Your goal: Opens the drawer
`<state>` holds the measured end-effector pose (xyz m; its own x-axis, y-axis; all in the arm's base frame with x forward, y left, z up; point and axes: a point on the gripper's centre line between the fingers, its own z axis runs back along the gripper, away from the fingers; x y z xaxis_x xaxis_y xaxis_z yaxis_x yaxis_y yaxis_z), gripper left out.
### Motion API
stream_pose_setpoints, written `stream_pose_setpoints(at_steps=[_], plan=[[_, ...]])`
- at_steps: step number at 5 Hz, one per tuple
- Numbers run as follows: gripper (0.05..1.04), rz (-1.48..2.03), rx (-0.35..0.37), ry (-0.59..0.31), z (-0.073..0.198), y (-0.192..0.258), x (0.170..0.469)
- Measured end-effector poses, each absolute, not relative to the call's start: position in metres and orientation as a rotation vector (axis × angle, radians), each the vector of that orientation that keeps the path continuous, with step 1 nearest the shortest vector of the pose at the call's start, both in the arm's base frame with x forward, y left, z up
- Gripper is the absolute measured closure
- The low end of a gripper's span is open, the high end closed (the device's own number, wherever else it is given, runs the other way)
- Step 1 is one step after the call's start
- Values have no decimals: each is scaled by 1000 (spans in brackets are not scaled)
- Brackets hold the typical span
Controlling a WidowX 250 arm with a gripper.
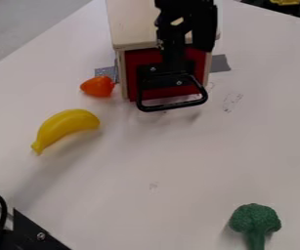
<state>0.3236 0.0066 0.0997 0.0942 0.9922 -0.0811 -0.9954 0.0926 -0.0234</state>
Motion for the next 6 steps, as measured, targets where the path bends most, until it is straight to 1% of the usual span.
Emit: stream_pose_setpoints(at_steps=[1,2,3,4,6], plan=[[85,1490,-12,65,71,16,317],[85,1479,55,75,45,21,299],[85,1480,57,60,36,23,292],[85,1478,58,53,36,24,287],[85,1493,44,37,34,28,288]])
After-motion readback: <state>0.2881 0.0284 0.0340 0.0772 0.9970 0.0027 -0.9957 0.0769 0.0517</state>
